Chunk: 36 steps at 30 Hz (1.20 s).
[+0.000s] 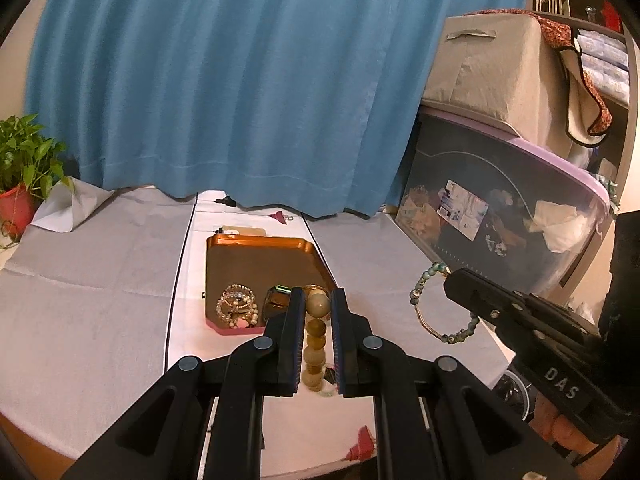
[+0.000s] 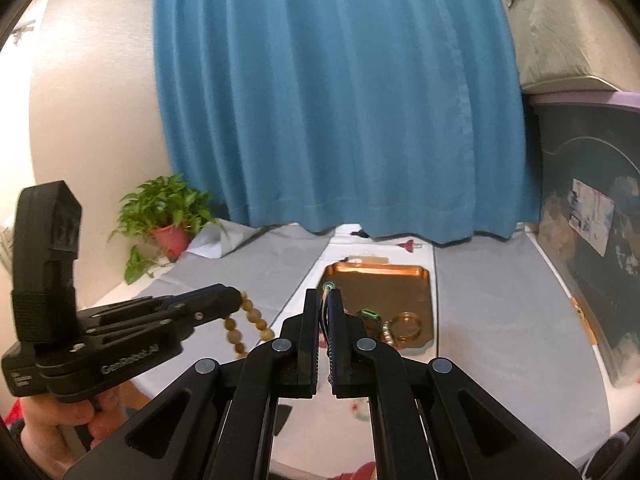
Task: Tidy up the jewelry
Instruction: 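Carry the wooden bead bracelet with the left tool into the tray while the right tool holds the green bracelet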
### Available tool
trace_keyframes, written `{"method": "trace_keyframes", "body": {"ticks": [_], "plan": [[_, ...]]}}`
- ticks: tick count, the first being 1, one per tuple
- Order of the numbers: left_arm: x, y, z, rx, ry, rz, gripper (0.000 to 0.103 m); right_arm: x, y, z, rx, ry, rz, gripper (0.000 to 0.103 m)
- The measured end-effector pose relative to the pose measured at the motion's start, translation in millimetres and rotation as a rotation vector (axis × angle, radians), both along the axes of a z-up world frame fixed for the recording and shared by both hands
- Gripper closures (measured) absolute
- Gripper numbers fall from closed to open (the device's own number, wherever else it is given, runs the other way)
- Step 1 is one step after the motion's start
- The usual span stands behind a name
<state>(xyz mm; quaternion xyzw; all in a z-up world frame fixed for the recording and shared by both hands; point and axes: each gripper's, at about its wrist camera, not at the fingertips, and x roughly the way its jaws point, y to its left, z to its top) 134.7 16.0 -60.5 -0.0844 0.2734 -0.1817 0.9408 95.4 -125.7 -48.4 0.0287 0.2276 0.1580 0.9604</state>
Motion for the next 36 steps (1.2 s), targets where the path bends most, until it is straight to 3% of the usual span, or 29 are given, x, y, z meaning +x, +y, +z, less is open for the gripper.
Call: {"method": "trace_keyframes", "body": {"ticks": [3, 16, 23, 28, 36], "plan": [[10, -1, -9, 0.023, 0.006, 0.011, 0.093, 13, 0, -9, -0.004, 0.011, -0.01, 0.099], [76, 15, -51, -0.004, 0.083, 0.027, 0.093, 86, -1, -56, 0.006, 0.089, 0.012, 0.099], [111, 14, -48, 0.005, 0.049, 0.016, 0.093, 127, -7, -67, 0.017, 0.073, 0.0, 0.099], [137, 17, -46, -0.042, 0.023, -0.001, 0.093, 154, -11, -74, 0.025, 0.06, 0.009, 0.099], [188, 7, -62, -0.043, 0.037, -0.022, 0.093, 200, -5, -93, -0.044, 0.051, 0.036, 0.099]]}}
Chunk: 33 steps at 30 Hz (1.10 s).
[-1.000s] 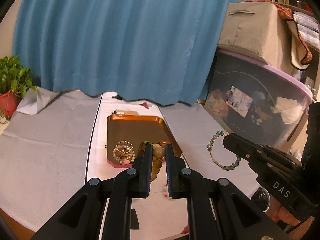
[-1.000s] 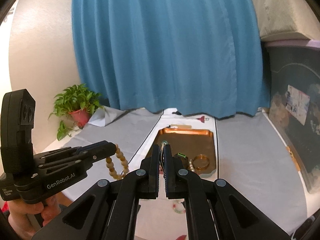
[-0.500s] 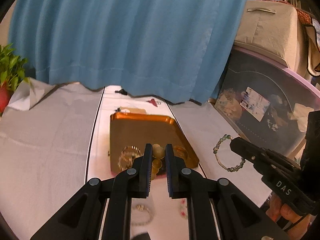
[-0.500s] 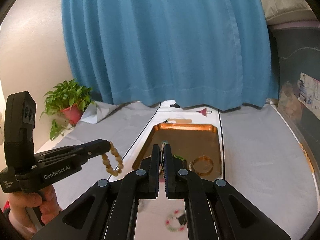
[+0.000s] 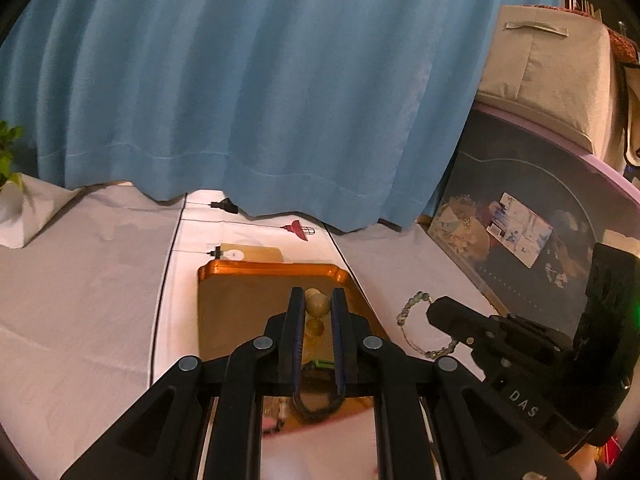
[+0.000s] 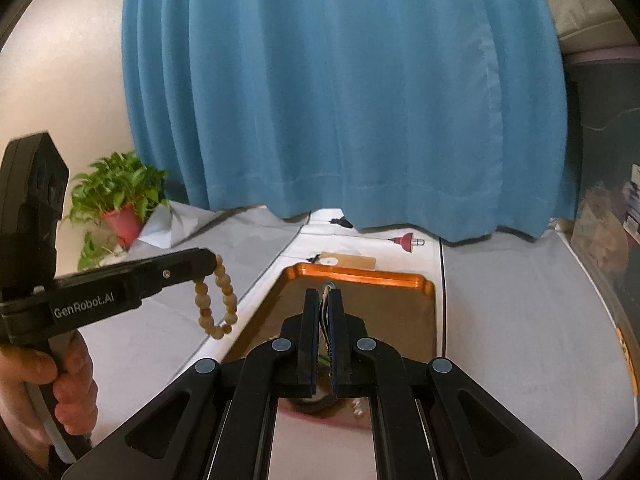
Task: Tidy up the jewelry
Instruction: 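Carry the wooden bead bracelet with the left tool into the tray while the right tool holds the green bracelet, then lower both held bracelets into the orange tray and open both tools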
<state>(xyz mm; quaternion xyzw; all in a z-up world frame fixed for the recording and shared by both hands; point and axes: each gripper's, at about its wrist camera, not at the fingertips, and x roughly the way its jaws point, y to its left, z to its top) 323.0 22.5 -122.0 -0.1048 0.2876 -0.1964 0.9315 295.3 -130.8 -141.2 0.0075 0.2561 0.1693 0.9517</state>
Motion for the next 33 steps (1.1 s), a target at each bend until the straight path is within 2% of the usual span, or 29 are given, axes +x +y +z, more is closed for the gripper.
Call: {"method": "trace_keyframes", "body": {"ticks": [4, 7, 11, 15, 18, 21, 26, 29, 30, 31, 32, 33], "plan": [[24, -2, -2, -0.035, -0.014, -0.024, 0.093, 23, -5, -1, -0.024, -0.023, 0.002, 0.099], [50, -4, -11, -0.059, 0.016, -0.026, 0.093, 44, -11, -8, -0.027, -0.02, -0.003, 0.099], [76, -10, -31, 0.001, 0.047, -0.018, 0.093, 85, -13, -31, -0.059, 0.033, -0.004, 0.099], [101, -2, -75, 0.016, 0.154, 0.02, 0.093, 117, -15, -73, -0.005, 0.161, 0.0, 0.099], [114, 3, -106, 0.056, 0.235, 0.042, 0.093, 131, -13, -100, -0.004, 0.238, 0.005, 0.099], [119, 7, -126, 0.083, 0.286, 0.057, 0.093, 138, -13, -115, 0.029, 0.285, 0.015, 0.099], [120, 0, -138, 0.133, 0.322, 0.043, 0.093, 142, -17, -128, 0.004, 0.322, -0.024, 0.099], [119, -6, -134, 0.167, 0.34, 0.023, 0.092, 138, -14, -127, -0.08, 0.309, -0.054, 0.096], [118, -9, -131, 0.183, 0.339, 0.028, 0.083, 138, -13, -128, -0.103, 0.313, -0.06, 0.092], [115, -11, -126, 0.199, 0.334, 0.039, 0.064, 136, -15, -128, -0.108, 0.317, -0.067, 0.084], [108, -13, -117, 0.205, 0.317, 0.044, 0.054, 132, -17, -126, -0.102, 0.313, -0.071, 0.078], [99, -15, -108, 0.206, 0.294, 0.044, 0.042, 127, -20, -123, -0.093, 0.308, -0.078, 0.064]]}}
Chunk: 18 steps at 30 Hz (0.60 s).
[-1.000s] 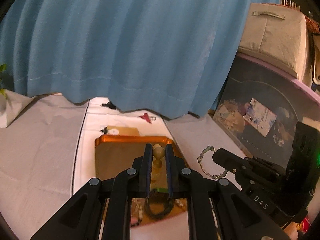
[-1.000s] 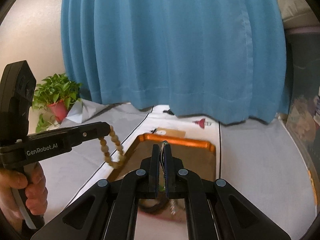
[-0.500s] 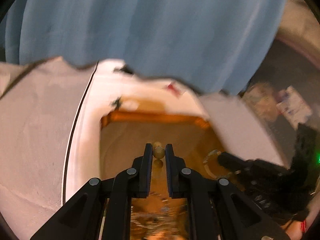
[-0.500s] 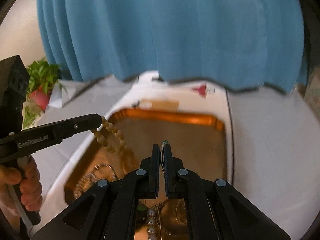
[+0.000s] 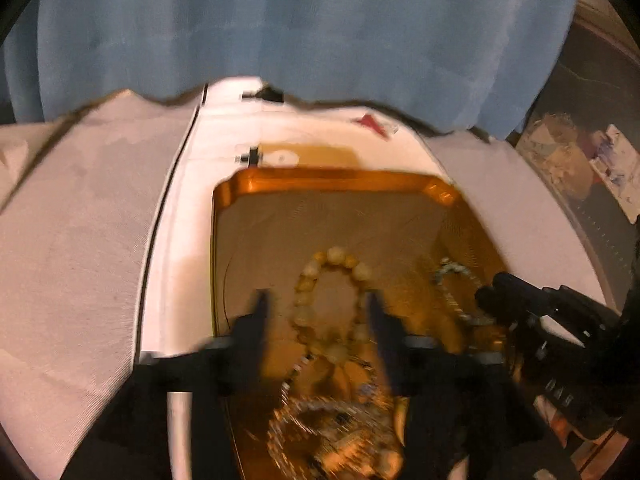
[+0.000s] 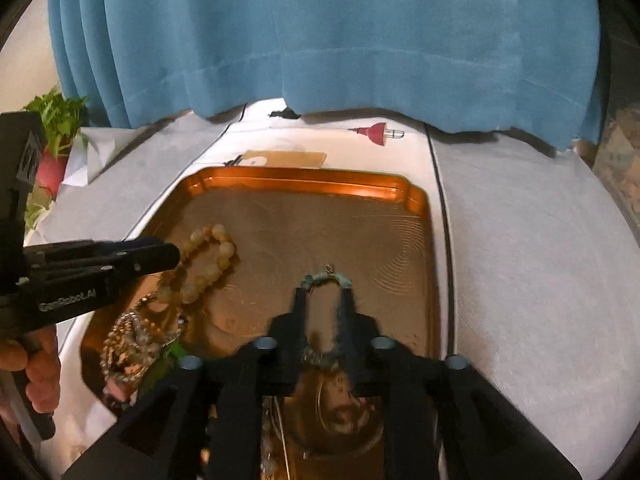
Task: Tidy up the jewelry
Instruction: 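Lower both held bracelets into the orange tray and open both tools, then withdraw both open tools up and away from the tray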
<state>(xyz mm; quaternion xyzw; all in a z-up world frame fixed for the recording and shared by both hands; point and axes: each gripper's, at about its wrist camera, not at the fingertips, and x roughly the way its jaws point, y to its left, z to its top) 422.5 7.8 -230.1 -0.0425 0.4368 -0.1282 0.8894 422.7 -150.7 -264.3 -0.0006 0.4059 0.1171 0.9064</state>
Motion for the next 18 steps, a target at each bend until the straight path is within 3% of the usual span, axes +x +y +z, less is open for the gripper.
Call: {"method": "trace_keyframes", "body": {"ticks": [1, 3, 7, 12, 15, 18], "plan": [[-7, 0, 7, 0.005, -0.019, 0.003, 0.037, -6, -2, 3, 0.005, -0.007, -0.011, 0.047], [-33, -1, 24, 0.033, -0.052, 0.006, 0.031, -27, -5, 15, 0.032, -0.022, -0.026, 0.04], [-96, 4, 55, 0.05, -0.09, -0.007, 0.022, -76, 4, 45, 0.061, -0.043, 0.0, 0.04], [-182, 5, 98, 0.084, -0.161, 0.012, 0.019, -155, 20, 94, 0.031, -0.104, -0.015, 0.04], [-232, 10, 127, 0.054, -0.213, 0.033, 0.015, -201, 21, 118, 0.067, -0.119, -0.006, 0.041], [-278, 10, 153, 0.024, -0.265, 0.035, 0.005, -255, 24, 144, 0.032, -0.164, 0.005, 0.04]]}}
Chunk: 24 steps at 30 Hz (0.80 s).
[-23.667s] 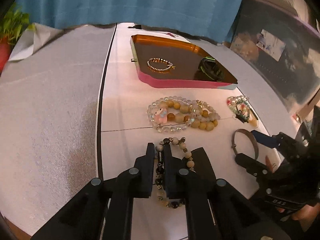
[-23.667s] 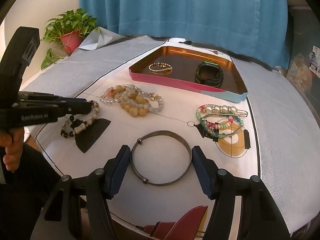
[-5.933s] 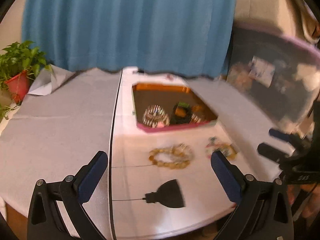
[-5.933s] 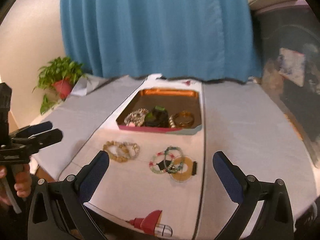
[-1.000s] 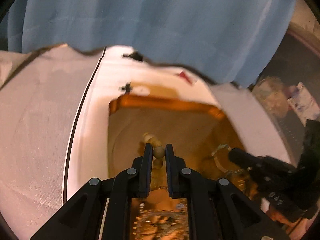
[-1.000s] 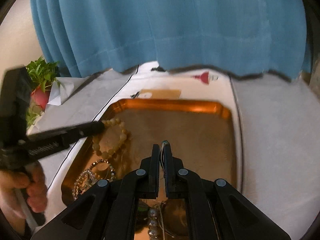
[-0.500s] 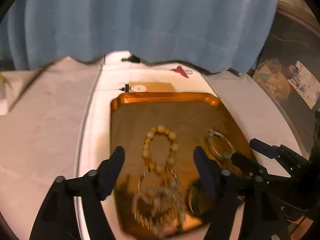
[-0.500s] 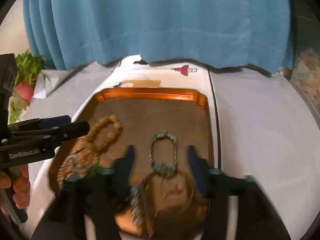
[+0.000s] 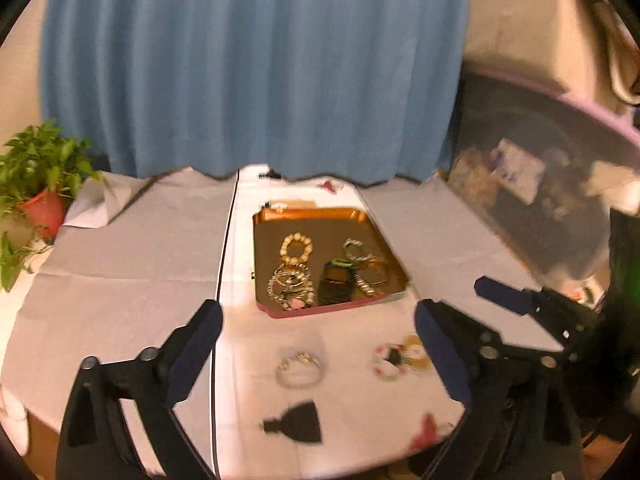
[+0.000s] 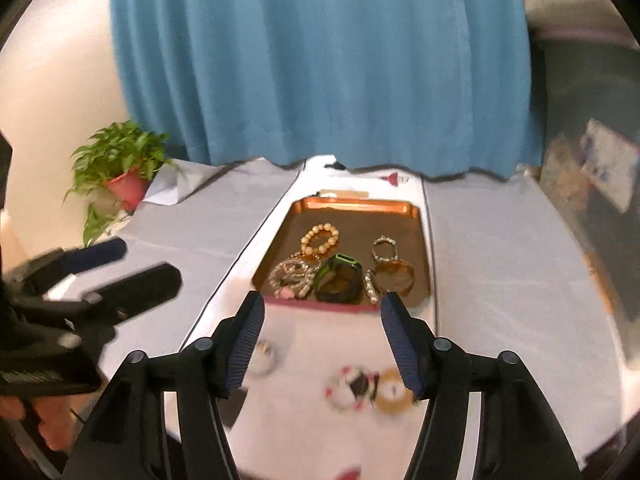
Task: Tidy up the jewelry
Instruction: 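Withdraw both open tools up and away from the tray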
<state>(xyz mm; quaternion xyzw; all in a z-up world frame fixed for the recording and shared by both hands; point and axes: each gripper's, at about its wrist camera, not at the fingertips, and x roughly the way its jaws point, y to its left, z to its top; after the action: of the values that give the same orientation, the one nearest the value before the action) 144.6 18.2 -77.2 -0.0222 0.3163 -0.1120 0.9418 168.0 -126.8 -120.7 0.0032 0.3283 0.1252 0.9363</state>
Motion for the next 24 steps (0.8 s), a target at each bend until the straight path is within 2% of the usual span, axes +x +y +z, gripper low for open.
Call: {"method": "trace_keyframes", "body": {"ticks": [4, 7, 9, 12, 16, 19, 24], "plan": [[-58, -16, 29, 0.062, -0.106, -0.035, 0.001, -59, 1, 27, -0.026, -0.048, -0.035, 0.037], [-91, -25, 42, 0.085, -0.15, -0.05, 0.0, -99, -1, 44, 0.0, -0.082, -0.047, 0.037], [-111, -26, 51, 0.067, -0.163, -0.05, 0.0, -128, -3, 58, 0.02, -0.119, -0.078, 0.037], [-130, -27, 59, -0.002, -0.142, -0.07, 0.0, -156, -7, 74, 0.016, -0.165, -0.105, 0.037], [-146, -25, 63, -0.035, -0.136, -0.044, 0.0, -177, -8, 86, -0.008, -0.203, -0.114, 0.037], [-148, -26, 60, -0.021, -0.136, -0.028, 0.0, -180, -10, 85, 0.038, -0.159, -0.074, 0.037], [-139, -20, 44, -0.028, -0.133, -0.032, 0.0, -176, -11, 73, 0.02, -0.156, -0.066, 0.037]]}}
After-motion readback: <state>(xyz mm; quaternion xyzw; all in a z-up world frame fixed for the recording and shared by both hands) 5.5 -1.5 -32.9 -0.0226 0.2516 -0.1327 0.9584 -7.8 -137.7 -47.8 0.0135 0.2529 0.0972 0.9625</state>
